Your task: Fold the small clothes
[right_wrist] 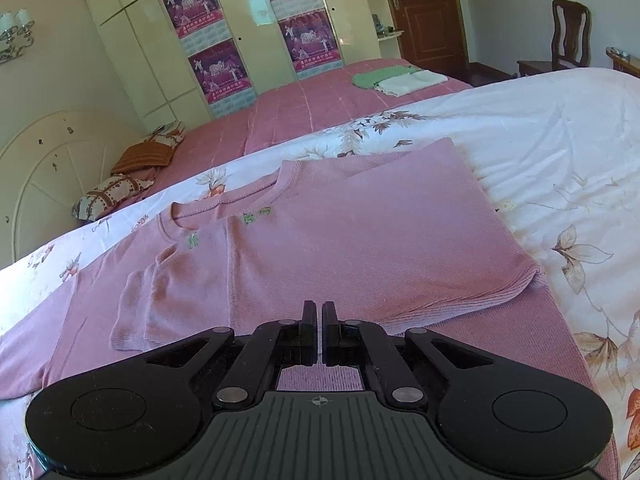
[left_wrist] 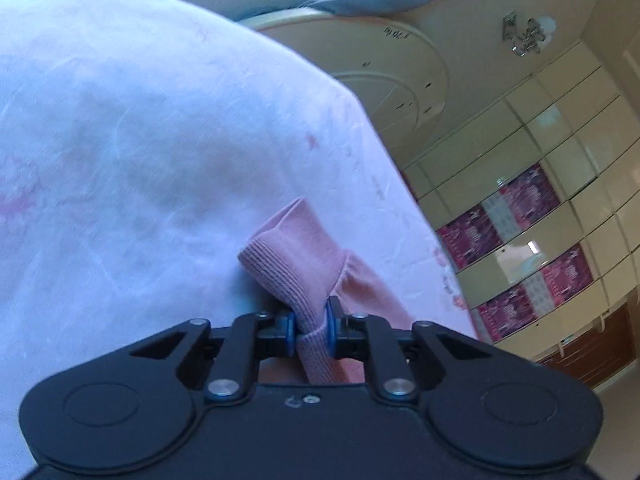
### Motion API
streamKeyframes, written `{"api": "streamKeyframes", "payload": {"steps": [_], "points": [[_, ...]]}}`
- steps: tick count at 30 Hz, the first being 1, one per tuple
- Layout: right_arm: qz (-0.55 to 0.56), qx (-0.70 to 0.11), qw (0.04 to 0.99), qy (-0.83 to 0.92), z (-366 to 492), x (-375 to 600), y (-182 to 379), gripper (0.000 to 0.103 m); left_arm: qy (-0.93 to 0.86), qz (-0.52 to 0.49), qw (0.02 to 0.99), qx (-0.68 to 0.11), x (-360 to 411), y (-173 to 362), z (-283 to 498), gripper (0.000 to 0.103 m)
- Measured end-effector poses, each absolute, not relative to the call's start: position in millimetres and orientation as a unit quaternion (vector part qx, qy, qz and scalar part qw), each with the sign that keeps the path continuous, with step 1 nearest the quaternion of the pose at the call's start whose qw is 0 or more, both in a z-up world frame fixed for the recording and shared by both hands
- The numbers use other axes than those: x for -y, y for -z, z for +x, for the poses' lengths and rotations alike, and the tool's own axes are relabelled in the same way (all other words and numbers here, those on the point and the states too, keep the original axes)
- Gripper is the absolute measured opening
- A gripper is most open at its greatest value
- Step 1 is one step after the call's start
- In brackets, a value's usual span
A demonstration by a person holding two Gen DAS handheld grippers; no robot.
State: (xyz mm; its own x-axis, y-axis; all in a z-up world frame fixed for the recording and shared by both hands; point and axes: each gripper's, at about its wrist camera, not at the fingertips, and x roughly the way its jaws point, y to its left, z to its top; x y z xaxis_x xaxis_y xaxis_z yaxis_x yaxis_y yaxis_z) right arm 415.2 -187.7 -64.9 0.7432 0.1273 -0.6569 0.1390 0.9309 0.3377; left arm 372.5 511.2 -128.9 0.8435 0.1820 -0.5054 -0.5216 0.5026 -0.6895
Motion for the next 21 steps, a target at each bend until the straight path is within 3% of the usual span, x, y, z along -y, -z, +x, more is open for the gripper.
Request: {"api": "streamKeyframes", "payload": {"steps": [4, 9, 15, 21], "points": [[0.200, -0.360, 0.911, 0.010, 413.6, 193.3, 65.4, 0.000, -0.206, -0.443, 0.852, -0.189, -510.6, 125.0, 376.7, 0.013], [0.196, -0.356, 0.914, 0.008, 410.5, 195.6, 65.3, 0.000, -0.148, -0.328, 0.912, -0.199, -459.2, 77.4, 400.2, 0.011], [0.202, -0.348, 0.915, 0.008, 407.5, 197.2, 67.5, 0.000, -0.020, -0.204, 0.955, -0.216, -330.9, 31.5, 439.3, 0.011], [0.205, -0.343, 0.917, -0.003, 398.8, 201.2, 65.5, 0.000, 0.074, -0.153, 0.953, -0.252, -187.6, 40.9, 465.4, 0.012]]}}
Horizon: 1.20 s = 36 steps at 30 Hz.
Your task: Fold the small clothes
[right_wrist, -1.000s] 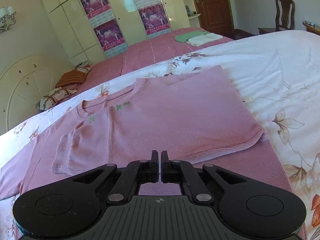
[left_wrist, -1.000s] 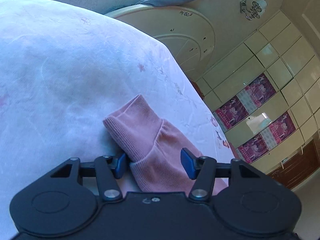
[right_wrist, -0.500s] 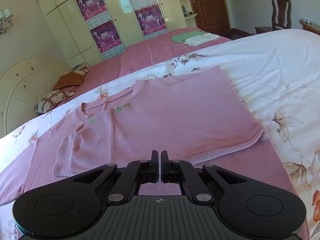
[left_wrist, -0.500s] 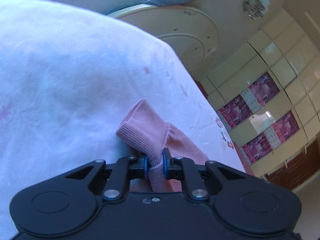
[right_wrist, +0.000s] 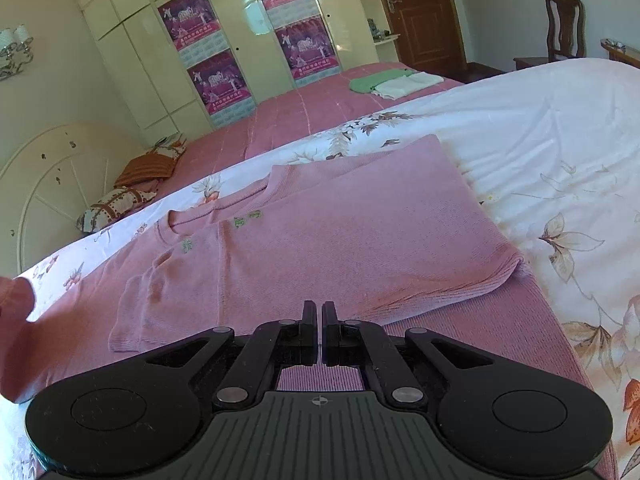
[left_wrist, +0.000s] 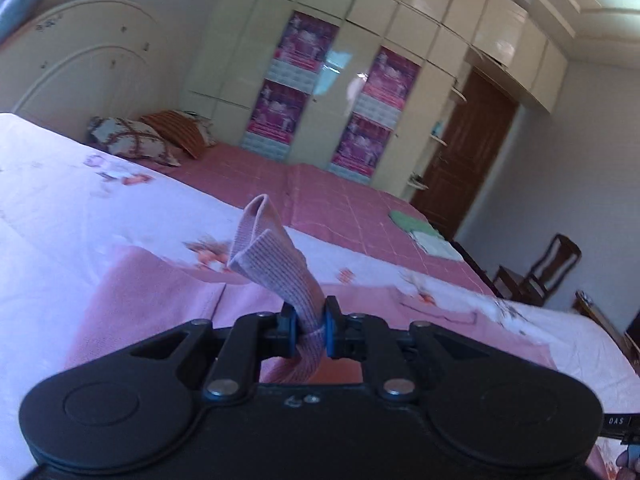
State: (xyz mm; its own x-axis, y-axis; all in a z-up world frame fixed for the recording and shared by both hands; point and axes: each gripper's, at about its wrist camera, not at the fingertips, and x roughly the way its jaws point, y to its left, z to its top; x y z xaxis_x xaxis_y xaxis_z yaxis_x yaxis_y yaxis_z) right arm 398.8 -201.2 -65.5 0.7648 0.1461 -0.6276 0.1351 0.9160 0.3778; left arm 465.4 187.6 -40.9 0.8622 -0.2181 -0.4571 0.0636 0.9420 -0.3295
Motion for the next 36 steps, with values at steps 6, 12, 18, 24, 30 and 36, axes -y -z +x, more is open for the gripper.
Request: {"api": "streamKeyframes", "payload": {"steps": [6, 12, 18, 24, 30, 36], "points": [[0.208, -0.340, 0.917, -0.013, 391.3, 210.2, 59.7, 0.000, 0.134, -0.101, 0.940, -0.298, -86.7, 72.2, 476.2, 0.011], [0.230, -0.345, 0.909, -0.043, 394.6, 211.7, 57.6, 0.000, 0.186, -0.039, 0.922, -0.338, -23.9, 105.5, 485.7, 0.022], [0.264, -0.362, 0.890, -0.088, 415.2, 189.0, 63.5, 0.015, 0.169, 0.031, 0.944, -0.280, -39.3, 91.5, 431.3, 0.055], [0.314, -0.347, 0.871, -0.149, 434.2, 168.4, 69.4, 0.061, 0.026, 0.039, 0.959, -0.281, -137.7, 86.7, 384.0, 0.054], [0.340, -0.387, 0.844, -0.149, 465.2, 148.4, 90.6, 0.047, -0.002, -0.008, 0.943, -0.333, -188.5, 100.9, 397.0, 0.056], [0.263, -0.394, 0.867, -0.154, 477.4, 120.1, 79.9, 0.006, 0.002, -0.011, 0.946, -0.325, -191.1, 104.6, 418.3, 0.056]]}}
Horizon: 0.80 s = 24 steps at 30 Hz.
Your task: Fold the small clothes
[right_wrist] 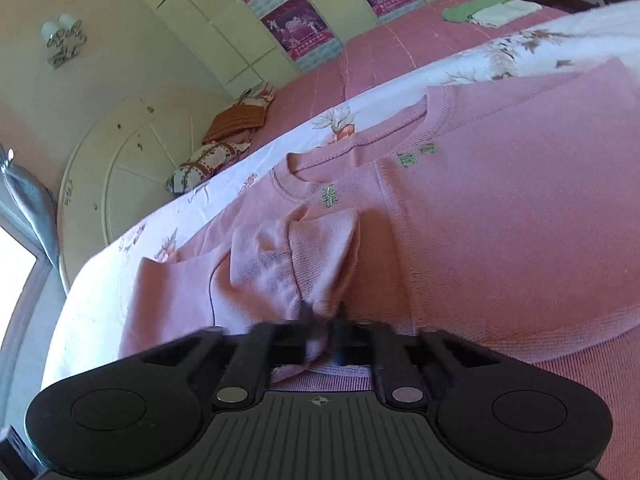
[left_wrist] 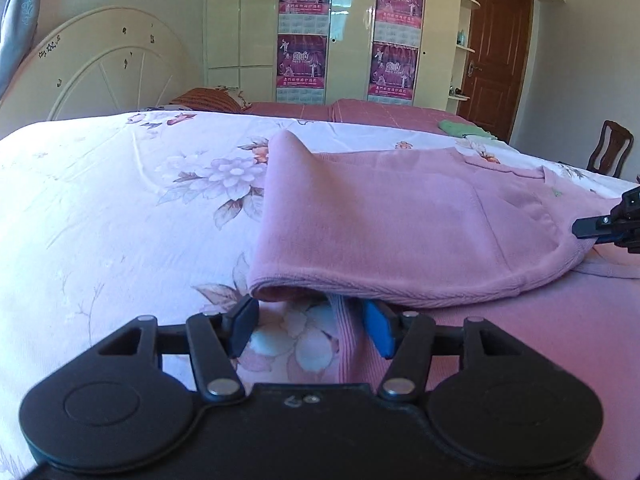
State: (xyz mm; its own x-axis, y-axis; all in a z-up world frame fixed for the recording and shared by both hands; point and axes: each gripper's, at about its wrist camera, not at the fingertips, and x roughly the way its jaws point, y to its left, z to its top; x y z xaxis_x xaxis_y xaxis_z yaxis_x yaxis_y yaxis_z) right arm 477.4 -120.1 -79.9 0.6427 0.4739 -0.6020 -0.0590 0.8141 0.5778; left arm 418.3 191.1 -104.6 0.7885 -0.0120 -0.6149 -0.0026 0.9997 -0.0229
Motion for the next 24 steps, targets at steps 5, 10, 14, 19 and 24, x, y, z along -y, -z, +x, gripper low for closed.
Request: {"api": "streamKeyframes", "payload": {"steps": [5, 10, 14, 19, 24], "points": [[0.198, -0.331, 0.911, -0.146, 461.9, 121.0, 44.8, 0.005, 0.006, -0.005, 0.946, -0.325, -192.4, 109.5, 421.2, 0.056], [0.165, -0.317, 0.928, -0.112, 450.1, 149.8, 36.4, 0.005, 0.011, 0.010, 0.953, -0.304, -187.8, 103.6, 416.2, 0.042], [0.171, -0.320, 0.926, -0.105, 443.8, 158.5, 44.7, 0.005, 0.020, 0.013, 0.953, -0.301, -181.7, 102.8, 418.6, 0.031], [0.169, -0.322, 0.928, -0.086, 445.3, 165.1, 48.7, 0.005, 0.027, 0.024, 0.948, -0.317, -178.1, 103.3, 425.5, 0.022], [0.155, -0.300, 0.938, -0.081, 442.2, 179.2, 40.6, 0.005, 0.035, 0.041, 0.944, -0.325, -174.8, 106.3, 430.2, 0.020]]}}
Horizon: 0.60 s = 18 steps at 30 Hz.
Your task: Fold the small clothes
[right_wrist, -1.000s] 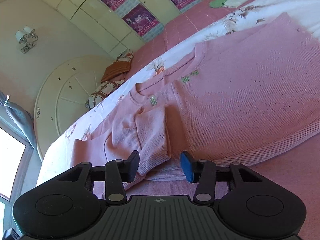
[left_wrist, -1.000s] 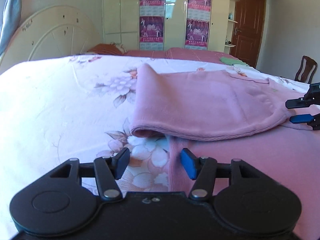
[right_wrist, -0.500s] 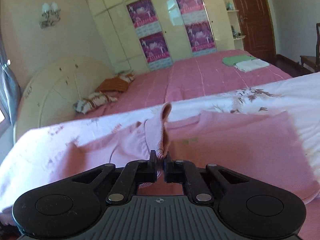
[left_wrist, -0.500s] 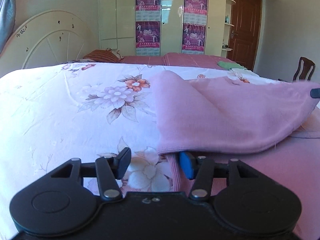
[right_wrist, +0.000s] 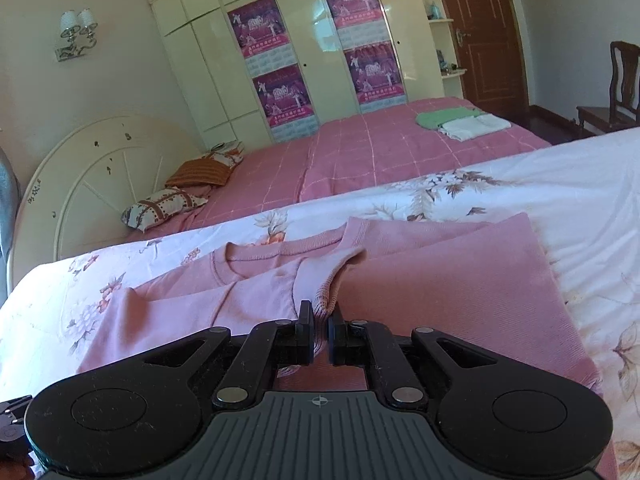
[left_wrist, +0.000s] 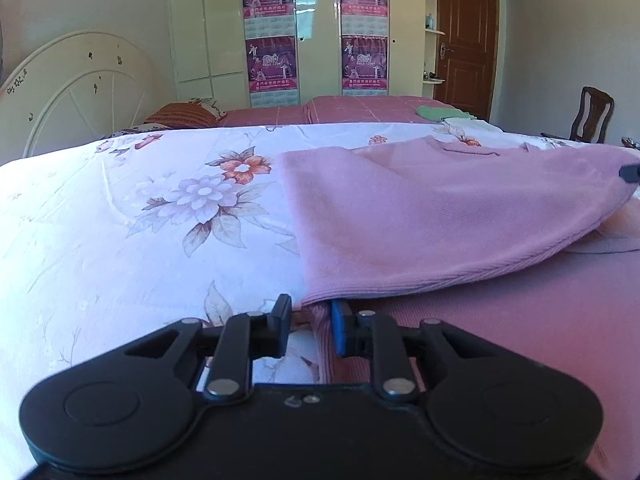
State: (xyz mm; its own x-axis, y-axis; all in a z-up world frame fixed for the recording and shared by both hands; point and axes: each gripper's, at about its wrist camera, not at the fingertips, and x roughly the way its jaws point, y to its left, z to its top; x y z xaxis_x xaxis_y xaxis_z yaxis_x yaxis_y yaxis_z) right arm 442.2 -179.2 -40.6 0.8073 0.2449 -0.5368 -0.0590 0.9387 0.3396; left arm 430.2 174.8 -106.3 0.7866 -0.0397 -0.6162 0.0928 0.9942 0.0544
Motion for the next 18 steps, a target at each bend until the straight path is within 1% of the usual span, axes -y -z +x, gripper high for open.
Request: {"api": "streamKeyframes", "payload": {"steps": [4, 8, 13, 16, 17, 18], "points": [[0.147, -0.366, 0.917, -0.061, 453.3, 185.3, 75.0, 0.005, 0.035, 0.043, 0.944, -0.326, -173.9, 107.4, 430.5, 0.020], [0.153, -0.367, 0.916, -0.061, 447.6, 188.0, 86.9, 0.005, 0.037, 0.045, 0.943, -0.326, -173.5, 107.2, 432.2, 0.020], [0.138, -0.331, 0.931, -0.064, 439.5, 188.1, 70.8, 0.005, 0.036, 0.049, 0.944, -0.325, -171.0, 106.9, 431.2, 0.020], [0.123, -0.370, 0.918, -0.064, 449.7, 186.2, 82.0, 0.005, 0.044, 0.053, 0.941, -0.331, -172.2, 103.5, 427.1, 0.020], [0.128, -0.374, 0.916, -0.064, 450.1, 188.2, 84.9, 0.005, 0.046, 0.056, 0.941, -0.331, -173.7, 100.9, 423.2, 0.022], [0.132, -0.370, 0.918, -0.061, 448.3, 190.5, 84.3, 0.005, 0.047, 0.053, 0.942, -0.327, -176.3, 97.5, 418.5, 0.027]]}}
